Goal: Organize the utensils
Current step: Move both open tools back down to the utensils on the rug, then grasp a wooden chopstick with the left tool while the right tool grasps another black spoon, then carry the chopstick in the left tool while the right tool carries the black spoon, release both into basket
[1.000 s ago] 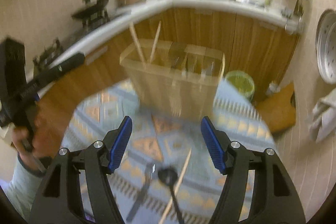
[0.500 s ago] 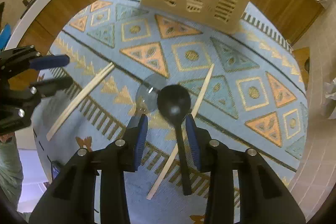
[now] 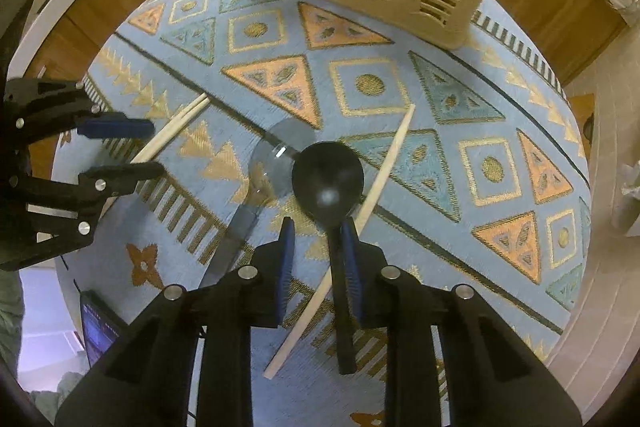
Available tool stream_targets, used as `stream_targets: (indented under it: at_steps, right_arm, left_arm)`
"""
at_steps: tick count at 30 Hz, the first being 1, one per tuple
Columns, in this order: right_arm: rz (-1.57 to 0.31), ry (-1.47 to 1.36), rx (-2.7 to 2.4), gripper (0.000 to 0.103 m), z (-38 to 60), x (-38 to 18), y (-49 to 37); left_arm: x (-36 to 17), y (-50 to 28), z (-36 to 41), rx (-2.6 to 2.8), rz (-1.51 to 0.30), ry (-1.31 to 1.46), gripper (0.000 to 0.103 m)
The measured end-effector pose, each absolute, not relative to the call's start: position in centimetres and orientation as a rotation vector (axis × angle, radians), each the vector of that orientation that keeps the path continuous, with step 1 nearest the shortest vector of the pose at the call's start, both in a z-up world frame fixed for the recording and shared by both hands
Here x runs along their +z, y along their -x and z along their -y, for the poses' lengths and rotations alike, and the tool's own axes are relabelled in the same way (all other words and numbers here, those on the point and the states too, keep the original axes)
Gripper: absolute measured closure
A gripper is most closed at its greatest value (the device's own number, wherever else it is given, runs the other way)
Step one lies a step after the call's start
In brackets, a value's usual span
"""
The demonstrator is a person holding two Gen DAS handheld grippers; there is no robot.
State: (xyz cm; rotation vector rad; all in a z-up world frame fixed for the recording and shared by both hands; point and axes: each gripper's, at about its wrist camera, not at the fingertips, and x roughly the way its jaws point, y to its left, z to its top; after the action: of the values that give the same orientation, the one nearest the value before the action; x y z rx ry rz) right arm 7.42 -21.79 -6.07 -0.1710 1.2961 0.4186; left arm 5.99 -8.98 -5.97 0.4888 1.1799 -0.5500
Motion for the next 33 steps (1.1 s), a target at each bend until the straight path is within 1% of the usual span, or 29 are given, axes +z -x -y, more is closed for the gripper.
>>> stream_targets:
  at_steps: [2, 3, 4, 5, 7, 12, 13, 15, 16, 17, 22, 27, 31, 33]
  right_arm:
    - [-1.3, 0.177, 0.421, 0.082, 21.4, -6.1, -7.6]
    - [-1.301, 0.176, 0.424, 0.082, 21.2, -6.2, -7.7]
    - [-1.301, 0.184, 0.425, 0.082, 20.9, -6.2, -7.8]
    - [-1.302, 0.191, 0.426, 0.086, 20.8, -6.3, -7.8]
    - [-1.317, 0.211, 0.427, 0.089, 20.2, -6.5, -7.8]
    - [-1.342, 0.252, 0.434, 0.089, 19.5, -6.5, -8.2]
    - [-1.344, 0.252, 0.433, 0.089, 19.2, -6.6, -8.4]
    - [-1.341, 0.257, 0.429, 0.091, 18.9, -6.6, -8.4]
    - [-1.334, 0.267, 0.424, 0.096, 18.8, -6.5, -8.3]
    - [-1.326, 0.276, 0.42, 0.098, 18.6, -6.5, -8.2]
    - [-1.279, 0.213, 0.434, 0.098, 19.6, -6.4, -7.4]
    - [-1.189, 0.169, 0.453, 0.099, 21.0, -4.0, -5.8]
    - [-1.129, 0.078, 0.475, 0.098, 22.3, -2.3, -5.2]
    - [-1.101, 0.047, 0.476, 0.098, 22.9, -1.8, -5.1]
  left_arm:
    - [-6.0, -6.1, 9.2, -0.531, -1.175, -0.508, 0.084]
    - [-6.1, -6.3, 9.3, -0.529, -1.177, -0.503, 0.091]
    - [-6.1, -6.5, 9.4, -0.53, -1.181, -0.488, 0.091]
    - [-6.1, -6.7, 9.4, -0.532, -1.184, -0.477, 0.091]
    - [-6.1, -7.3, 9.4, -0.541, -1.193, -0.457, 0.091]
    - [-6.1, -7.7, 9.9, -0.564, -1.238, -0.501, 0.085]
    - [-6.1, -7.8, 10.2, -0.558, -1.242, -0.525, 0.085]
    - [-6.2, -7.9, 11.1, -0.54, -1.255, -0.572, 0.087]
    - [-6.4, -8.0, 11.8, -0.537, -1.26, -0.581, 0.089]
    - [-6.4, -8.0, 12.1, -0.534, -1.262, -0.597, 0.091]
    - [-6.5, -7.8, 13.1, -0.496, -1.242, -0.589, 0.093]
    - [-5.8, -7.6, 11.3, -0.481, -1.159, -0.489, 0.093]
    - [-3.2, -6.9, 7.4, -0.535, -1.039, -0.202, 0.094]
    - [-2.2, -6.4, 6.1, -0.539, -0.961, -0.107, 0.094]
